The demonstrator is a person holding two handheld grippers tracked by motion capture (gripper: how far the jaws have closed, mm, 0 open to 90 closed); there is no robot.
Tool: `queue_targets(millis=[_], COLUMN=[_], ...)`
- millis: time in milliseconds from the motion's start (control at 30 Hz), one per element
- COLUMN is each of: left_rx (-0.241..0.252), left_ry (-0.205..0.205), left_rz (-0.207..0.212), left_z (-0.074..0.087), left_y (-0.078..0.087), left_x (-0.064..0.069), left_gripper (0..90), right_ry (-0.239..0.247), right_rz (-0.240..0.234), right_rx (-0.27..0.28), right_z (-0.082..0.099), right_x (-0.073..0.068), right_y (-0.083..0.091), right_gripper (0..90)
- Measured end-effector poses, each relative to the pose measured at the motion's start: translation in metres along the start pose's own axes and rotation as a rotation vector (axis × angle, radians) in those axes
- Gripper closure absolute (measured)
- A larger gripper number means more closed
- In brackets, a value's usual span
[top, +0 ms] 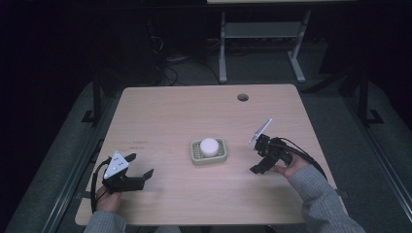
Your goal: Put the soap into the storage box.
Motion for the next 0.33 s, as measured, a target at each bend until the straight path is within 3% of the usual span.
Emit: queue_targets(millis=[333], left_rx=[-0.007], left_ry=[-0.007], left_rz=[-0.001], left_z=[0.001], left_y=[0.0], left_x=[0.0], left_gripper=[12.8], right_ry=[-0.022], right_rz=[0.0], right_rx=[0.018], right_z=[0.021], right_x=[-0.006], right_y=[-0.002], right_gripper=[25.9])
Point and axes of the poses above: each handheld gripper's, and its own axes: y roughly backward along the jaws, z roughly out of its underside, x roughly to its right, the point moved 7 cm from there along -y, roughly forward along the jaws, and after that the axes turned 2 degrees about z, right-handed, at the moved point
